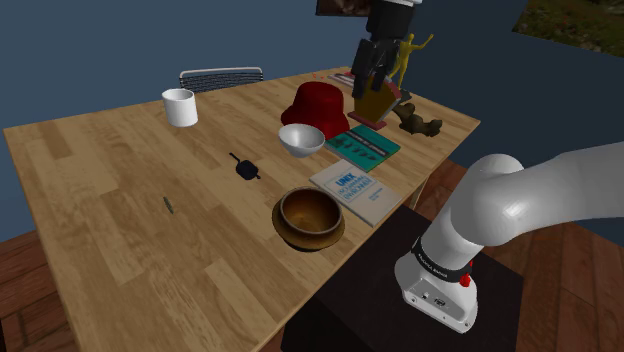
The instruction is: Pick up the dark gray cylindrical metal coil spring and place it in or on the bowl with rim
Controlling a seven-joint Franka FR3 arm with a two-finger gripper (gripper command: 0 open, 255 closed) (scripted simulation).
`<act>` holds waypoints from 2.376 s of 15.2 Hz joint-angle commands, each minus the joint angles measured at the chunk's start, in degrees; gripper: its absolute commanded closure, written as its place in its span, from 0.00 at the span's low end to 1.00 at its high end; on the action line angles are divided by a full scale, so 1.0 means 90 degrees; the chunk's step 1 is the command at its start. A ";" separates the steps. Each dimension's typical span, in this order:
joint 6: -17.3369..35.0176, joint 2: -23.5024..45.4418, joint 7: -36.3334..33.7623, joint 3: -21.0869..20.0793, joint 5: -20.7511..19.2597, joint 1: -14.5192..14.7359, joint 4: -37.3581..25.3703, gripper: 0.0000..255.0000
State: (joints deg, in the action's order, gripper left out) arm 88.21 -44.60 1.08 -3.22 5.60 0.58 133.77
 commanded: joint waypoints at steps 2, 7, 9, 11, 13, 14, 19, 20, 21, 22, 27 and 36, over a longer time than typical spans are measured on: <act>0.0209 0.0125 -0.0063 -0.0067 0.0042 0.0009 0.0077 0.00; 0.1254 0.0879 -0.0375 -0.0401 0.0222 0.0047 0.0327 0.00; 0.1665 0.1237 -0.0499 -0.0534 0.0274 0.0057 0.0363 0.00; 0.2068 0.1623 -0.0627 -0.0662 0.0310 0.0064 0.0363 0.00; 0.2460 0.2035 -0.0759 -0.0786 0.0327 0.0069 0.0326 0.00; 0.2650 0.2250 -0.0827 -0.0848 0.0328 0.0068 0.0294 0.00; 0.3532 0.3395 -0.1203 -0.1129 0.0237 0.0060 -0.0003 0.00; 0.3691 0.3635 -0.1287 -0.1178 0.0198 0.0058 -0.0089 0.00; 0.3844 0.3878 -0.1373 -0.1223 0.0150 0.0058 -0.0183 0.00; 0.3990 0.4124 -0.1463 -0.1264 0.0096 0.0060 -0.0286 0.00; 0.4602 0.5381 -0.1948 -0.1390 -0.0276 0.0118 -0.0929 0.00; 0.5297 0.6028 -0.2132 -0.1376 -0.0486 0.0195 -0.0867 0.00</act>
State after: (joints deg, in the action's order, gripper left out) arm 135.29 9.22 -17.99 -15.62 1.38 2.28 125.83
